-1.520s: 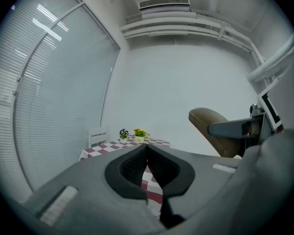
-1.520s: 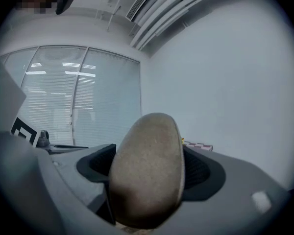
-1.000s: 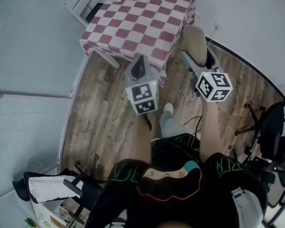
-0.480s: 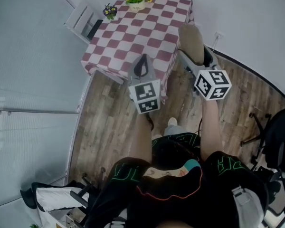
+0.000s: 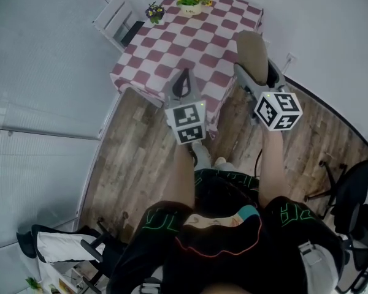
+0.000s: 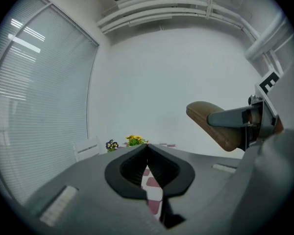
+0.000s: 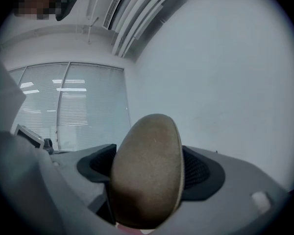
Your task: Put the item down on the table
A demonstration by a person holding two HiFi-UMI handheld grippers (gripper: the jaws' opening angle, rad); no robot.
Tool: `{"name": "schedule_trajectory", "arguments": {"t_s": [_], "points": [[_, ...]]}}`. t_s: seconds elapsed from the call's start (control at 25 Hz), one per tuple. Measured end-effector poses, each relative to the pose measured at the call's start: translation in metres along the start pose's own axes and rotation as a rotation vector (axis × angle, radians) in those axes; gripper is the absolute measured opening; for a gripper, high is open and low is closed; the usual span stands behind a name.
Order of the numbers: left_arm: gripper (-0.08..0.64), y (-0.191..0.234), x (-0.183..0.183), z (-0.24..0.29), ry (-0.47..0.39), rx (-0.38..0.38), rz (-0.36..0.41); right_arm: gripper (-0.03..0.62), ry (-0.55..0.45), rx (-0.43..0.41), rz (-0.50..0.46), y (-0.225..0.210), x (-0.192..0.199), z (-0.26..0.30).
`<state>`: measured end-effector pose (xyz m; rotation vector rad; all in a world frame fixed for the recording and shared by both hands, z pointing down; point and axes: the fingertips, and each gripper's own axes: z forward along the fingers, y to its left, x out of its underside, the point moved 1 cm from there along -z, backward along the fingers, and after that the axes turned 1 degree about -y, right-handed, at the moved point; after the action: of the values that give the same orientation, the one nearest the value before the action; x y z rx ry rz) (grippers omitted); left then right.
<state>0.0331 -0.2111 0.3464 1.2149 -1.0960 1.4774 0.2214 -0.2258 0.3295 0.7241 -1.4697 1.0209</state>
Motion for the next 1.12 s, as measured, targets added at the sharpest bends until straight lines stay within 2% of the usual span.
{"name": "schedule_trajectory", "arguments": {"t_s": [0.16,0.56,1.12], "points": [[0.008,0.017,0.016,0.022,0.035,-0.009,-0.04,0.41,0.025,0.005,0.001,-0.003,0.01,0.022],[0.008,0.033,0.043,0.113,0.105,0.048,-0.094,0.409,0.1,0.039,0.008,-0.029,0.031,0.105],[0.008,0.111,0.124,0.169,0.291,-0.044,-0.184,0.409,0.249,0.022,0.062,-0.037,0.099,0.214]]}}
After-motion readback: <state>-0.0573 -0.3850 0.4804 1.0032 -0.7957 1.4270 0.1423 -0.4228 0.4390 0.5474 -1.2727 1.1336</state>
